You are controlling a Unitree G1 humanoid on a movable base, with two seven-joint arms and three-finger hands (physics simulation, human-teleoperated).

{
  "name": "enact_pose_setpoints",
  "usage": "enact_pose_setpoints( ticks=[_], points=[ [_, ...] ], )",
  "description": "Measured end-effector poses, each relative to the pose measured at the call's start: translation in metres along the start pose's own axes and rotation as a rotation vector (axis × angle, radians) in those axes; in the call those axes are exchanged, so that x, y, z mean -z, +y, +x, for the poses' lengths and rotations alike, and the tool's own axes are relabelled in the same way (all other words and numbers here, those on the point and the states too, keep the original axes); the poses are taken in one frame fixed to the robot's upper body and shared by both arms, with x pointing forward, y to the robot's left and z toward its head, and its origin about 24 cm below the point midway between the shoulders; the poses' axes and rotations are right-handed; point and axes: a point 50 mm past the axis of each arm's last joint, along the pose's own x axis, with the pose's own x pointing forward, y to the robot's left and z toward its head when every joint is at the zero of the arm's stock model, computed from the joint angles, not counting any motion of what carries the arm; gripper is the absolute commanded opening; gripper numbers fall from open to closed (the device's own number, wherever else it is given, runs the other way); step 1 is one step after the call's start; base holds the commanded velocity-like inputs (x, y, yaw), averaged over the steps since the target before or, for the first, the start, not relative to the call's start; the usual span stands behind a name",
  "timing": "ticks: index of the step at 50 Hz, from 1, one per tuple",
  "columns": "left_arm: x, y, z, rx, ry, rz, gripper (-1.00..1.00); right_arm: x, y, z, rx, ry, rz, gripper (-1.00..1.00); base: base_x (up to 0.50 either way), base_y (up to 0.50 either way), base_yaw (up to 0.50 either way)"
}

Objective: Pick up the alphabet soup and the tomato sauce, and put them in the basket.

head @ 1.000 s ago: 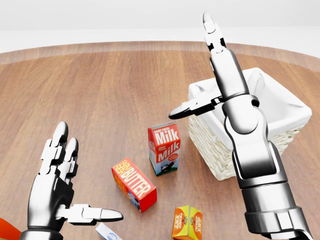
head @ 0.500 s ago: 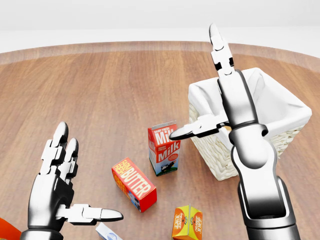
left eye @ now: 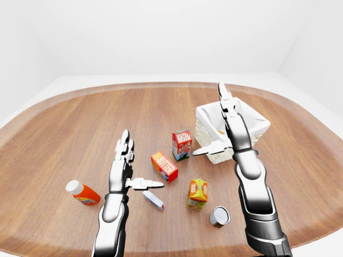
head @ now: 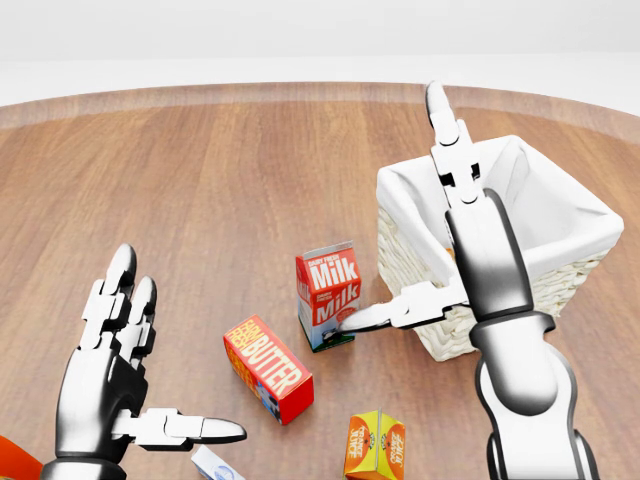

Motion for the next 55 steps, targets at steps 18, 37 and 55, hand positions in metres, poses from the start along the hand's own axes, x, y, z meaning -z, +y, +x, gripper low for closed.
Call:
enact_pose_setpoints(
  ticks=[18,37,55],
  points=[
    [0.0,0.0,0.0,-0.001,0.002,0.001,1.0,-0.005,0.0,-0.028,-0.007,0.0,0.009,1.0,0.0,0.0,0.0],
    [0.001,0.0,0.001,-0.002,0.003,0.001,1.0,-0.02,0.002,-0.052,-0.01,-0.027,0.024,1.0,0.0,0.0,0.0],
    [0.001,0.0,0.001,-0.002,0.003,0.001,1.0,-0.021,0.006,-0.081,-0.013,0.023,0.052,1.0,0.0,0.0,0.0]
  ],
)
